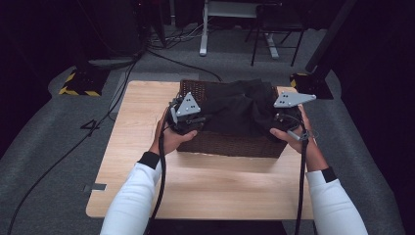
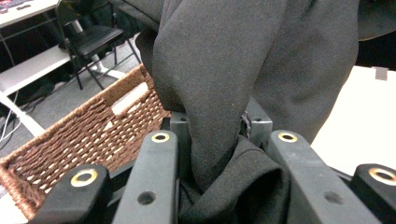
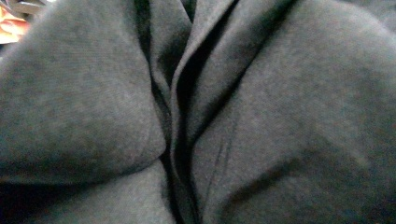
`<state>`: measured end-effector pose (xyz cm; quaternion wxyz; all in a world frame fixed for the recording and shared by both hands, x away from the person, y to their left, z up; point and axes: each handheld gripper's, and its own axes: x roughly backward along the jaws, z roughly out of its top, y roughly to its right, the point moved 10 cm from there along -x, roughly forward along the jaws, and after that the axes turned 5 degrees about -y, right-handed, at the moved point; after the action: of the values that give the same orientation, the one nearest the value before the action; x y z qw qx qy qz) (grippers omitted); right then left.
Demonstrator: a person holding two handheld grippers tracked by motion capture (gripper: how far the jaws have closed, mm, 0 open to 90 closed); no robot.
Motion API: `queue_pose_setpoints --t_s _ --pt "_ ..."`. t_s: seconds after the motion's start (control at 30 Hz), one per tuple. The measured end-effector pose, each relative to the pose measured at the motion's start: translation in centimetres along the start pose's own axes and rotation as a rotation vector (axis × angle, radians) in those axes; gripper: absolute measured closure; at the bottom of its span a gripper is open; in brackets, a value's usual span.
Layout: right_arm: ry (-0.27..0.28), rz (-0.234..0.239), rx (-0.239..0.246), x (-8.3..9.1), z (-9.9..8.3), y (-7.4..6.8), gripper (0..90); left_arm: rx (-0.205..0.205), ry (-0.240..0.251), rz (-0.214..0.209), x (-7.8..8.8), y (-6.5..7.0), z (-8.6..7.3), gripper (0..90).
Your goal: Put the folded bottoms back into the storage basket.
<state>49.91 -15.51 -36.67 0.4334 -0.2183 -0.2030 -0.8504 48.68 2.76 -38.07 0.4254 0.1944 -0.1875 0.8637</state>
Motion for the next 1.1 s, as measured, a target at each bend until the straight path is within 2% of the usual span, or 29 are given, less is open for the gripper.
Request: queue_pose_setpoints --t_s 0.17,0.5,0.8,0.9,1.1 --pt "-0.008 0.006 -0.008 -1.2 -0.1 0.8 62.9 0.015 -0.016 0.014 -0.6 -0.7 -0.3 73.0" --pt "-0.055 0.010 -0.065 -4.0 -1.1 2.6 62.6 0.028 -0.074 0.043 -2.6 -2.0 -1.3 72.9" --pt "-0.108 0.010 -0.104 -6.3 -2.7 3.6 62.5 0.056 -0.137 0.043 -4.5 -2.8 -2.7 72.9" --pt "-0.145 0.004 -0.118 -7.5 -3.5 3.9 62.2 0.067 -0.168 0.043 -5.2 -3.1 -3.4 72.9" --pt "-0.191 0.010 -0.129 -8.3 -4.2 4.2 61.3 0.076 -0.207 0.031 -5.9 -3.5 -3.9 72.9"
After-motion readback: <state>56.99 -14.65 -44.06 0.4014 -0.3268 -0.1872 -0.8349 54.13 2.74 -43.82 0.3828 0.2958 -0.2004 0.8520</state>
